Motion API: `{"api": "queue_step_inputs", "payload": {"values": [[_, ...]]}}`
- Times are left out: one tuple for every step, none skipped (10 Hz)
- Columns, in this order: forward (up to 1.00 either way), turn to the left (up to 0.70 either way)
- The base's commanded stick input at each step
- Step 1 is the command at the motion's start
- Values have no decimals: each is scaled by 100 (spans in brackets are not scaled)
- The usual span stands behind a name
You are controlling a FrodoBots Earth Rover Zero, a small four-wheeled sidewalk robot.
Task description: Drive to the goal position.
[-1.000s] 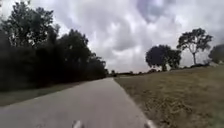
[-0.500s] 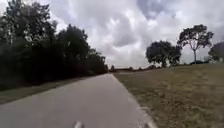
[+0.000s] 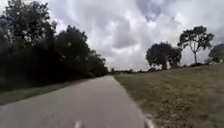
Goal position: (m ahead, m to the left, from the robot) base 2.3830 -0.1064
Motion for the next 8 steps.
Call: {"api": "queue_step_inputs", "payload": {"values": [[70, 0], [70, 0], [70, 0], [70, 0], [70, 0], [70, 0], [70, 0], [70, 0]]}}
